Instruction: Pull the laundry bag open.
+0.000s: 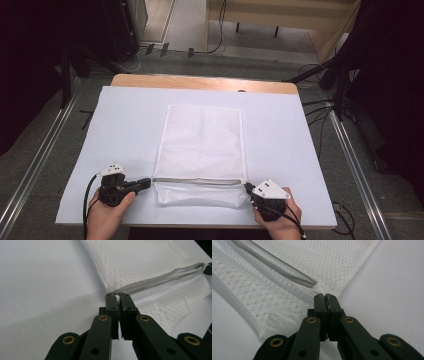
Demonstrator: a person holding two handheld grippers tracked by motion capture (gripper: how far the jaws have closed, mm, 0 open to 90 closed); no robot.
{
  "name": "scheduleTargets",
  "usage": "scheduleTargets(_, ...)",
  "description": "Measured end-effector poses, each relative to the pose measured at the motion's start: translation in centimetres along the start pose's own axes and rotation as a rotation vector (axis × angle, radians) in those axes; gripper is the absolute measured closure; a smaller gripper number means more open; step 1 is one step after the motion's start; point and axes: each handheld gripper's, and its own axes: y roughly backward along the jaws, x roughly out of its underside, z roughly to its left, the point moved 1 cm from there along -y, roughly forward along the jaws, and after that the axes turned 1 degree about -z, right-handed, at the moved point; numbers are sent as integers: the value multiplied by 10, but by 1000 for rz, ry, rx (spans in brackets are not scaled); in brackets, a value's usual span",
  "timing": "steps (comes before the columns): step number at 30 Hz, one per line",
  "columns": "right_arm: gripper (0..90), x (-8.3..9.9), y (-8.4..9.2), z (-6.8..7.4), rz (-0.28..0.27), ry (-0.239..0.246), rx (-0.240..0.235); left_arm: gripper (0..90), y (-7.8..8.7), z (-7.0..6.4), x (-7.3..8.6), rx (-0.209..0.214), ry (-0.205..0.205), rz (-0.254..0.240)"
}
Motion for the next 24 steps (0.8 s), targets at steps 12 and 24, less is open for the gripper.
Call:
scheduleTargets(12, 544, 0, 5, -17, -93, -196, -111, 571, -6, -14, -1, 27, -44, -92)
scheduleTargets(24, 320, 5, 15, -42, -131, -236, -52, 260, 2, -15, -5, -74, -185, -242)
